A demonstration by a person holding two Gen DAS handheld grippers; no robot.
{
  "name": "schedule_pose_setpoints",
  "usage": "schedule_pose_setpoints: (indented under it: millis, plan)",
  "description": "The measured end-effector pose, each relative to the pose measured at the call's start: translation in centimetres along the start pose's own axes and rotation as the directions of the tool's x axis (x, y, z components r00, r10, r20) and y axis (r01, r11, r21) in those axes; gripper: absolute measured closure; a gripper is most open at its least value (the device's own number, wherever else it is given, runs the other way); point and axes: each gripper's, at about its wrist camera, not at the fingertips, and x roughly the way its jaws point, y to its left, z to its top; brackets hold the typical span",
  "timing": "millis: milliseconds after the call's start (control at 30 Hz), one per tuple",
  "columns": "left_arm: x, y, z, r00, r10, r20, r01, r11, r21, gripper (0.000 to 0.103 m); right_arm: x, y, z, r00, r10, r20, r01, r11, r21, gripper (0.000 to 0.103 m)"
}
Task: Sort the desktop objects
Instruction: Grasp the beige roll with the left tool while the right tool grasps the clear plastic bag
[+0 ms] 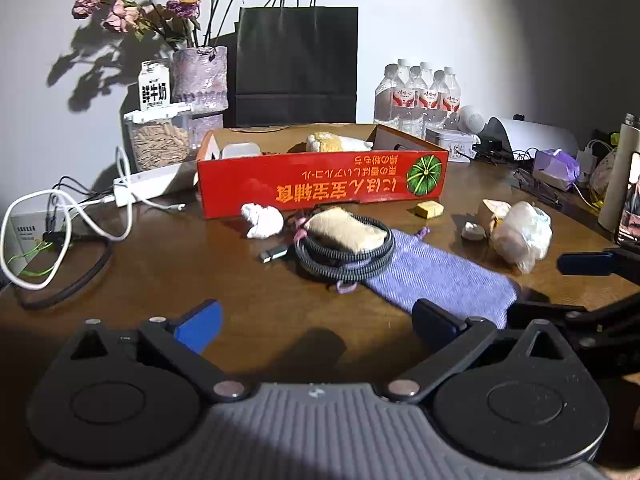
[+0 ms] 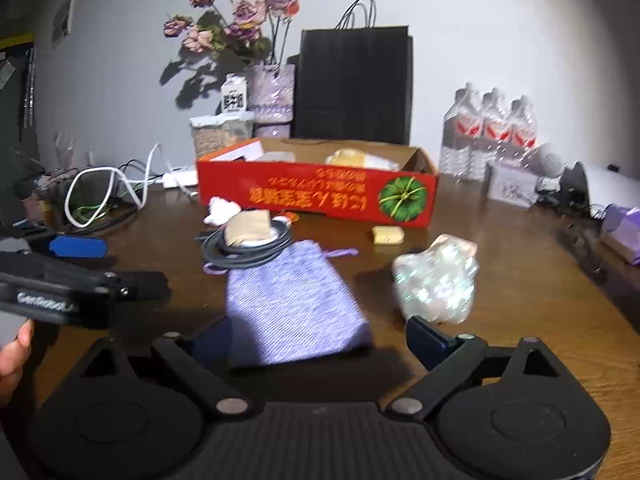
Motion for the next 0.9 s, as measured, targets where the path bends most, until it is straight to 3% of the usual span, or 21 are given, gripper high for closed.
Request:
schedule_pose_setpoints:
  millis: [133,267,367,500,533,567,600,667,733,800,900]
  plan:
    - [2.2,-0.1,1.6,1.000,-0.019,-0.004,0.019,1.000,0.002,0.000,0.0,-1.6,1.5,0.995,-0.082,0.054,0.080,0.996,0.036,0.012]
    - [5.2,-0.3,3.4,0.997,-0.072,-0.037,0.071,0.997,-0.012,0.000,2.8,-4.0,2.6,0.984,-0.179,-0.005,0.178,0.981,0.080,0.015]
    - [7.0,-0.7,4.4,0.994,-0.094,-0.051,0.092,0.995,-0.036,0.000,4.2,-5.3,3.0,0.987,-0.156,-0.039,0.160,0.979,0.126,0.021]
    - [8.5,-0.4,5.4,0.996,-0.076,-0.045,0.073,0.996,-0.057,0.001,5.6,-5.7,3.1,0.989,-0.122,-0.086,0.133,0.981,0.140,0.050]
    - [8.7,-0.2,5.6,0.996,-0.082,-0.042,0.079,0.995,-0.068,0.002,5.8,-5.7,3.0,0.989,-0.120,-0.091,0.132,0.982,0.139,0.053]
    - [9.0,0.0,5.8,0.995,-0.092,-0.050,0.088,0.993,-0.079,0.012,6.0,-5.6,2.8,0.988,-0.121,-0.094,0.133,0.982,0.136,0.053]
    - [9.3,0.2,5.9,0.994,-0.092,-0.063,0.086,0.992,-0.092,0.037,6.1,-5.6,2.7,0.989,-0.119,-0.091,0.131,0.982,0.134,0.056]
    - [9.8,0.3,6.0,0.991,-0.092,-0.096,0.083,0.992,-0.091,0.065,6.2,-5.4,2.6,0.989,-0.118,-0.085,0.129,0.983,0.133,0.058]
    - [10.1,0.0,5.9,0.989,-0.093,-0.113,0.085,0.994,-0.067,0.068,6.3,-5.3,2.6,0.989,-0.121,-0.084,0.130,0.984,0.118,0.060]
    - [9.7,-0.5,5.7,0.990,-0.083,-0.111,0.080,0.996,-0.040,0.082,6.2,-5.1,2.6,0.988,-0.128,-0.084,0.136,0.986,0.098,0.064]
    - [8.5,-0.6,5.9,0.993,-0.073,-0.095,0.069,0.997,-0.045,0.088,5.2,-4.7,3.1,0.991,-0.113,-0.066,0.119,0.987,0.104,0.070]
